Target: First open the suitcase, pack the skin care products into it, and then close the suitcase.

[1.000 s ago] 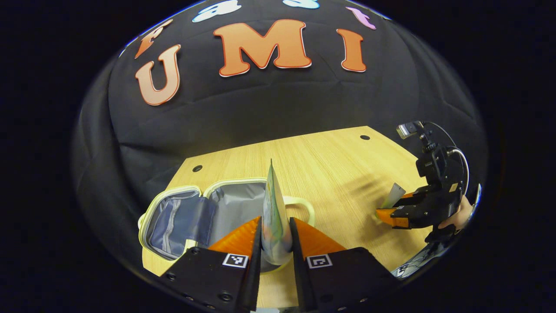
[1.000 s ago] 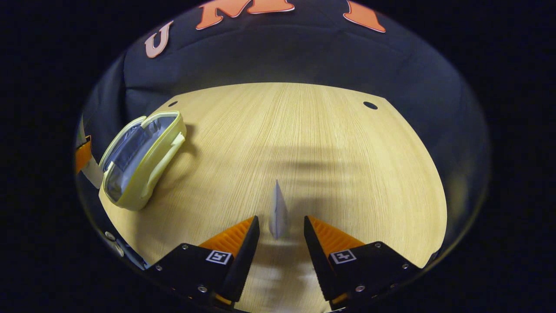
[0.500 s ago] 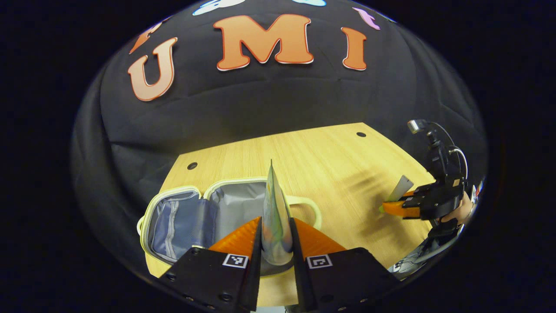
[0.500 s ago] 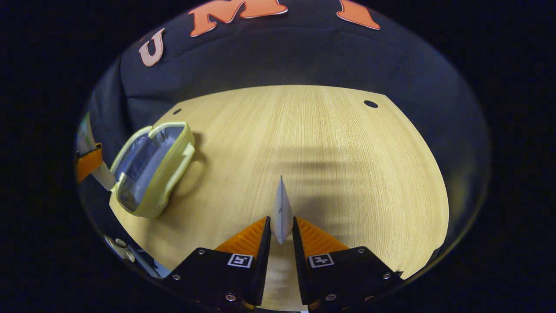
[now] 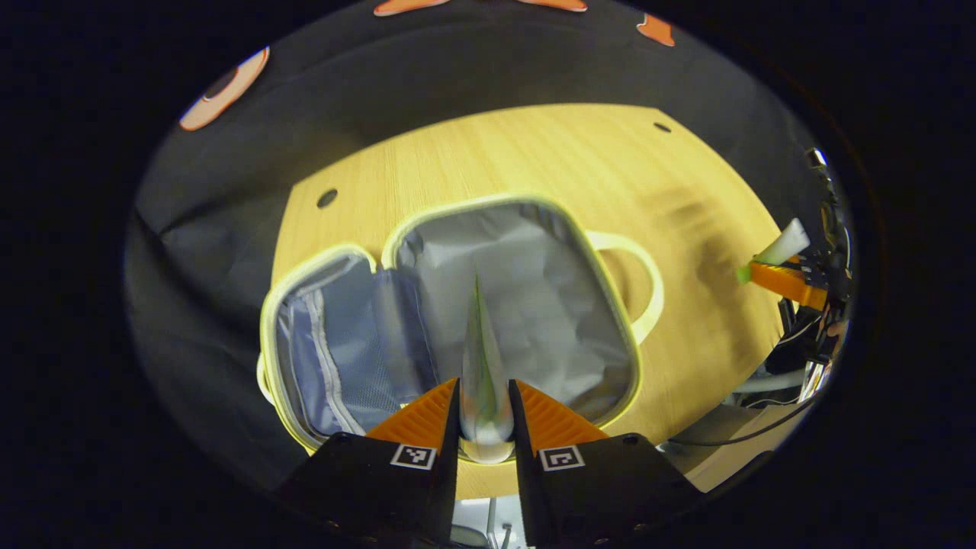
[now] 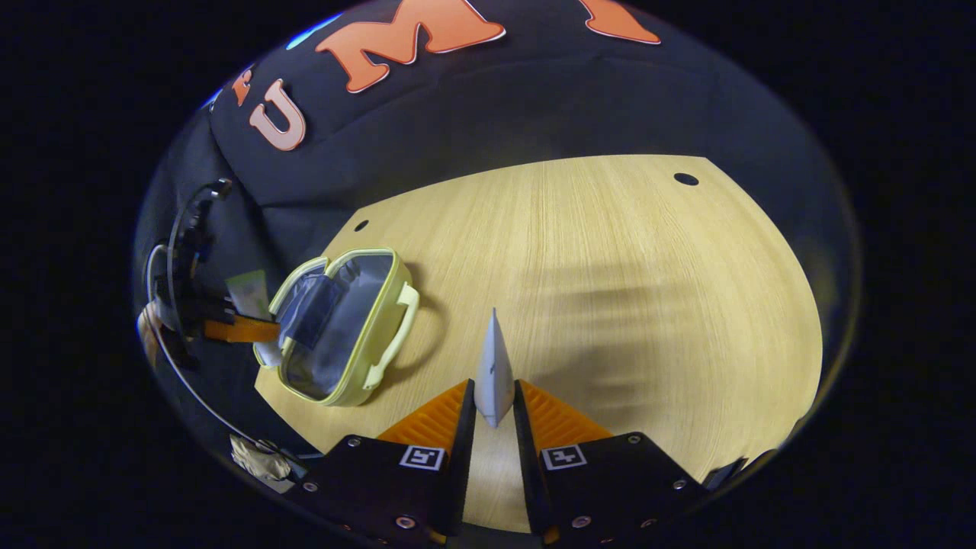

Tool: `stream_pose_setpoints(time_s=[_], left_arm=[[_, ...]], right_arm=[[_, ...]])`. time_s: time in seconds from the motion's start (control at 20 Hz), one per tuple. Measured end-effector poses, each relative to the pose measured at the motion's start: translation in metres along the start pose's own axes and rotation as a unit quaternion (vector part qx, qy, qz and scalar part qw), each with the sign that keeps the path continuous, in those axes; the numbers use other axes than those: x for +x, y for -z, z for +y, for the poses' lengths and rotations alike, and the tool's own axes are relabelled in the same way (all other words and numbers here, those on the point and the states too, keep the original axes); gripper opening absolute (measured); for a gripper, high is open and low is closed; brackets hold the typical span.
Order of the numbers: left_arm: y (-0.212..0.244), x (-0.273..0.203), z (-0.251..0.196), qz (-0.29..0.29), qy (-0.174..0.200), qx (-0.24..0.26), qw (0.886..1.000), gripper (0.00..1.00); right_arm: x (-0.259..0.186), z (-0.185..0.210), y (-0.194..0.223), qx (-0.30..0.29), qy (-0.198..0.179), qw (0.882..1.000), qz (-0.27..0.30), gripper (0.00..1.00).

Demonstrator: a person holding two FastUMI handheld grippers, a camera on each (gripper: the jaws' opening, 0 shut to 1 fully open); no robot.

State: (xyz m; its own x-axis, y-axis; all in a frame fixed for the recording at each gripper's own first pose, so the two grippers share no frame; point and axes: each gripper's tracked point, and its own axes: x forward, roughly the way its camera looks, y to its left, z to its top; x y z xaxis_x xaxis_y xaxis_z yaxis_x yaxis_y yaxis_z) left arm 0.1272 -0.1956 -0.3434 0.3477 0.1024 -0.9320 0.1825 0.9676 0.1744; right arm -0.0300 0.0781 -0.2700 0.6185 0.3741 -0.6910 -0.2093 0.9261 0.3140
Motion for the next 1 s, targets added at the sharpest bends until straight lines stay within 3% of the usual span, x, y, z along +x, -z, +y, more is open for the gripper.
stream_pose_setpoints(time_s=[0.15,0.35,0.7,0.75,0.95,1.0], left_arm=[[-0.001,0.034,0.006,0.047,0.02,-0.001,0.999,0.35],[0.001,0.071,0.022,0.081,0.01,0.002,0.997,0.36],[-0.009,0.079,0.027,0.071,0.026,0.027,0.997,0.39],[-0.016,0.073,0.027,0.06,0.03,0.039,0.997,0.43],[-0.025,0.054,0.02,0.012,0.048,0.072,0.996,0.98],[-0.027,0.041,0.019,-0.004,0.052,0.075,0.996,1.0]], right_arm=[[-0.003,0.008,-0.001,0.019,-0.004,1.0,-0.001,0.32],[-0.013,0.016,0.001,0.04,0.008,0.999,-0.008,0.32],[-0.024,0.042,-0.001,0.058,0.027,0.998,-0.009,0.33],[-0.025,0.047,-0.005,0.056,0.029,0.998,-0.012,0.33],[-0.025,0.077,-0.021,0.047,0.021,0.998,-0.02,0.33],[-0.024,0.085,-0.024,0.042,0.017,0.999,-0.019,0.33]])
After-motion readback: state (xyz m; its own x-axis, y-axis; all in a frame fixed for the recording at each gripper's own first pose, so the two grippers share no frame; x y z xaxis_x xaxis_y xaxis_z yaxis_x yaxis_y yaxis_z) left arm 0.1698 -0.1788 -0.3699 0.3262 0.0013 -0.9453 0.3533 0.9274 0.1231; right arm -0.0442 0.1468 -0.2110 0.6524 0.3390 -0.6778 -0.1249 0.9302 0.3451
